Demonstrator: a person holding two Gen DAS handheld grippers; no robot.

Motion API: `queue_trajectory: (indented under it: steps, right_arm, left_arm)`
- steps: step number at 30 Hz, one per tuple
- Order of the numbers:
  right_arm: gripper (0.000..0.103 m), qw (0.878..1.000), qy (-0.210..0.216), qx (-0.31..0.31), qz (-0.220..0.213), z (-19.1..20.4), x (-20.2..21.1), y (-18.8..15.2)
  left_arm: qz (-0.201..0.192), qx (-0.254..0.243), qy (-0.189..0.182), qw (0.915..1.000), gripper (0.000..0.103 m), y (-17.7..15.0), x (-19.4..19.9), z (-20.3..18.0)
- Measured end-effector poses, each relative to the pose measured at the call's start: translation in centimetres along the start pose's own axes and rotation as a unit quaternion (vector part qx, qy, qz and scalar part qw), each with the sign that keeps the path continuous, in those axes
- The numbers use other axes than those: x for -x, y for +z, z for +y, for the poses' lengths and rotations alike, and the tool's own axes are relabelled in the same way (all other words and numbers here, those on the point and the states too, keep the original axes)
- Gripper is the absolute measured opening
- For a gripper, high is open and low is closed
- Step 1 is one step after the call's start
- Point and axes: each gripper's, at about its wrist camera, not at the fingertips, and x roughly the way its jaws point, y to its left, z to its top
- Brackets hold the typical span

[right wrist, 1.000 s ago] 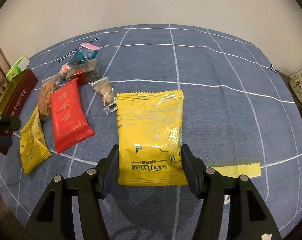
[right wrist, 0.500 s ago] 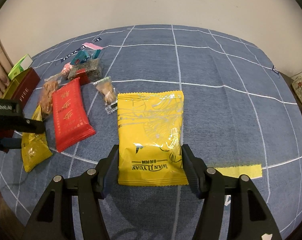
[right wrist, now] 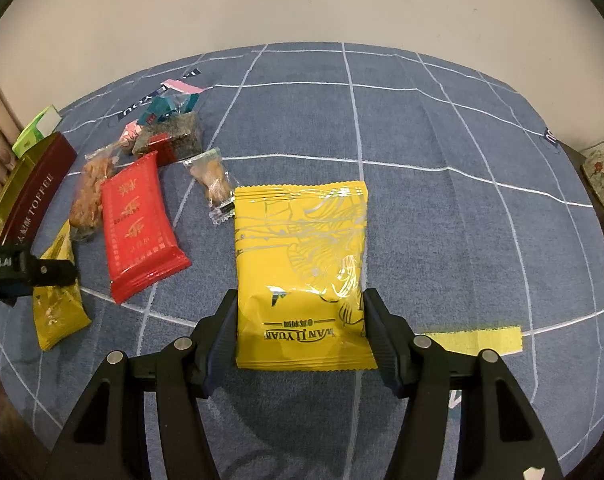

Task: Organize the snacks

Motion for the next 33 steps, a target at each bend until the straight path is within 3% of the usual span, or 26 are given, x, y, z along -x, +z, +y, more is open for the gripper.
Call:
queue_trajectory:
  steps: [3, 5, 8, 25, 33]
  right_arm:
    - [0.057, 1.0, -0.006, 0.002, 0.002, 0.1, -0.1, 0.1]
    - [0.057, 1.0, -0.012, 0.005, 0.003, 0.3, -0.2, 0.0]
    - [0.057, 1.0, -0.018, 0.006, 0.002, 0.5, -0.2, -0.1]
    - [0.057, 0.999, -0.03, -0.009, 0.007, 0.7, -0.3, 0.2]
    - [0.057, 0.999, -0.035, -0.015, 0.009, 0.7, -0.3, 0.3]
  left_arm:
    - [-0.002, -0.01, -0.001, 0.9999, 0.067, -0.1, 0.3, 0.6]
    - [-0.002, -0.017, -0.004, 0.9998, 0.058, -0.3, 0.6, 1.8]
    - [-0.002, -0.023, -0.01, 0.9997, 0.056, -0.4, 0.9, 2.2]
    - [-0.028, -0.073, -0.025, 0.9966, 0.053, -1.1, 3.9, 2.5]
    - [-0.054, -0.112, -0.033, 0.9917, 0.053, -0.3, 7.5, 3.0]
